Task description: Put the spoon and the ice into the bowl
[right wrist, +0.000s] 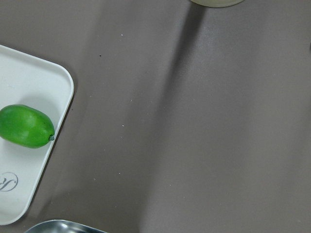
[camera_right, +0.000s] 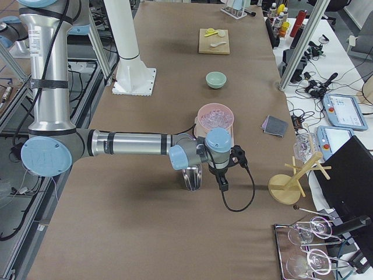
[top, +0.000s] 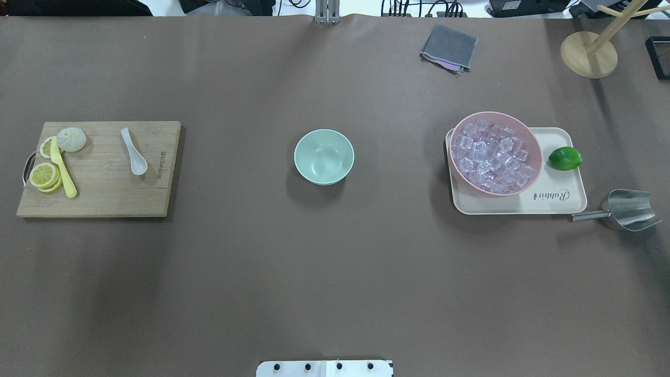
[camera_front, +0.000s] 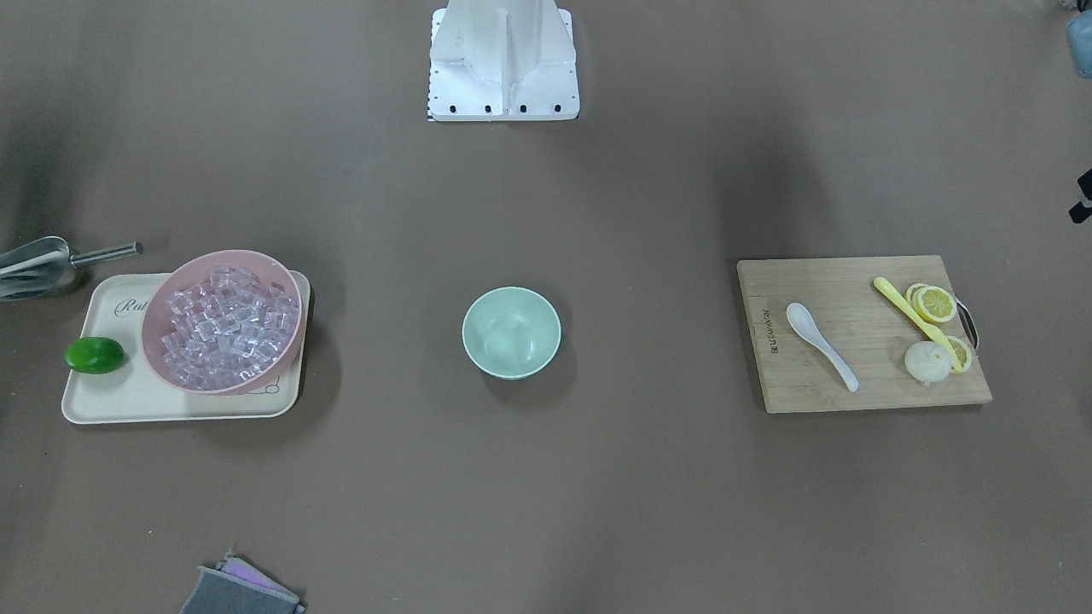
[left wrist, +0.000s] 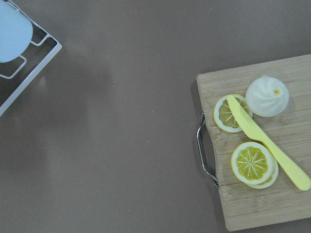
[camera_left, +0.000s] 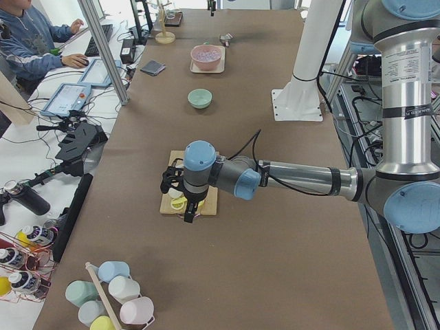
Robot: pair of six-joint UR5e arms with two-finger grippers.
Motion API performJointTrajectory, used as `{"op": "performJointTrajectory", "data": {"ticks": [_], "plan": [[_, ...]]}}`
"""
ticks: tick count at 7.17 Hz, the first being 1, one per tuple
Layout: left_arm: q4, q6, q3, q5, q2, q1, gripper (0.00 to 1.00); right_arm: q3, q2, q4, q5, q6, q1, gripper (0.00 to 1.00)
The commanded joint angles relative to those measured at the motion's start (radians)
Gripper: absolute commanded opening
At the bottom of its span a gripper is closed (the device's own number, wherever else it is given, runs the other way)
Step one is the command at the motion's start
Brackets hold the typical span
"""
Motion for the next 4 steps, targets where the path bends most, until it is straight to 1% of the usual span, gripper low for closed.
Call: {"op": "performJointTrajectory", "data": {"ticks": [1, 2, 3, 4], "plan": [[-0.049, -0.029, -0.002, -0.018, -0.003, 0.000, 0.98, -0.008, 0.001, 0.000, 0.002, 0.000, 0.000, 1.00], [-0.049, -0.038, 0.005, -0.015, -0.005, 0.000, 0.98, 0.000, 0.006, 0.001, 0.002, -0.001, 0.000, 1.00], [-0.045, -0.082, 0.006, -0.012, -0.038, 0.002, 0.97, 0.008, 0.007, 0.001, 0.004, 0.000, 0.000, 1.00], [-0.039, -0.102, 0.003, -0.017, -0.080, 0.029, 0.97, 0.008, 0.009, 0.000, 0.031, 0.000, 0.000, 1.00]]}}
